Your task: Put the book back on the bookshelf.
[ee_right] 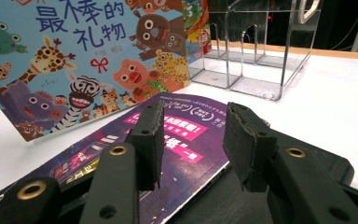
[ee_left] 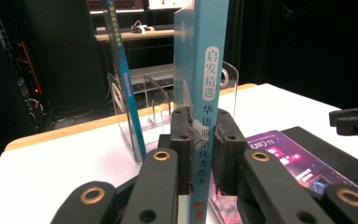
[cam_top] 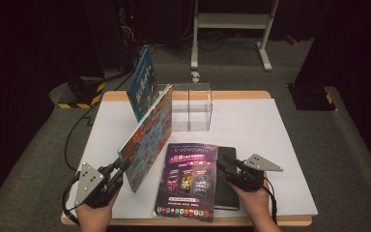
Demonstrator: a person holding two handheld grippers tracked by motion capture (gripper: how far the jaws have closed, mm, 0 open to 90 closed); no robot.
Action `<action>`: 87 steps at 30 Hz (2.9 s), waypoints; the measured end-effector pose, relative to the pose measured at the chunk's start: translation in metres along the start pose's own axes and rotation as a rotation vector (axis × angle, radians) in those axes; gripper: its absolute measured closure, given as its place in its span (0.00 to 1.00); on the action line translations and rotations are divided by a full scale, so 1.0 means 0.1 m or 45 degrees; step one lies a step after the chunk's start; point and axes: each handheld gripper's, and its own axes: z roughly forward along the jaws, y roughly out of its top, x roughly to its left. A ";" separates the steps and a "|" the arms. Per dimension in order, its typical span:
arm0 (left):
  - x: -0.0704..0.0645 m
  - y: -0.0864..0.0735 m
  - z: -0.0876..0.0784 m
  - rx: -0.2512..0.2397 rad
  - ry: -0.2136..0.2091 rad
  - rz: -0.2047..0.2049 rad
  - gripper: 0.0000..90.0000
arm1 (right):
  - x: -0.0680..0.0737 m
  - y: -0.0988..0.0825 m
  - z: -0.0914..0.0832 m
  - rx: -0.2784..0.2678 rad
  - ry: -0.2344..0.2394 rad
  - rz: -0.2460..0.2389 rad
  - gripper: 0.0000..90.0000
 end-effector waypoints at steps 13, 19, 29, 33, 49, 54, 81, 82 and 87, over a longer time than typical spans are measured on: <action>0.12 -0.11 -0.07 0.004 -0.003 -0.064 0.89 | -0.01 -0.02 0.00 0.008 -0.005 0.003 0.64; 0.15 -0.10 -0.05 0.001 -0.033 -0.082 0.87 | -0.02 -0.02 -0.01 0.008 -0.007 0.009 0.64; 0.17 -0.02 0.16 0.020 -0.028 -0.056 0.81 | -0.04 -0.03 -0.03 0.005 -0.009 0.018 0.64; 0.17 0.04 0.26 0.032 -0.033 -0.026 0.83 | -0.05 -0.03 -0.03 0.007 -0.013 0.020 0.63; 0.17 0.09 0.31 0.048 -0.012 -0.017 0.86 | -0.21 -0.11 -0.15 0.036 -0.050 0.047 0.62; 0.18 0.08 0.31 0.043 -0.020 -0.023 0.87 | -0.21 -0.14 -0.14 0.036 -0.040 0.056 0.62; 0.25 0.47 0.45 -0.032 0.025 -0.028 0.90 | -0.24 -0.14 -0.21 0.012 -0.023 0.073 0.63; 0.26 0.48 0.44 -0.037 0.040 -0.036 0.90 | -0.25 -0.14 -0.22 0.008 -0.023 0.074 0.63; 0.27 0.53 0.45 -0.046 0.090 -0.032 0.90 | -0.27 -0.13 -0.24 -0.002 -0.019 0.084 0.63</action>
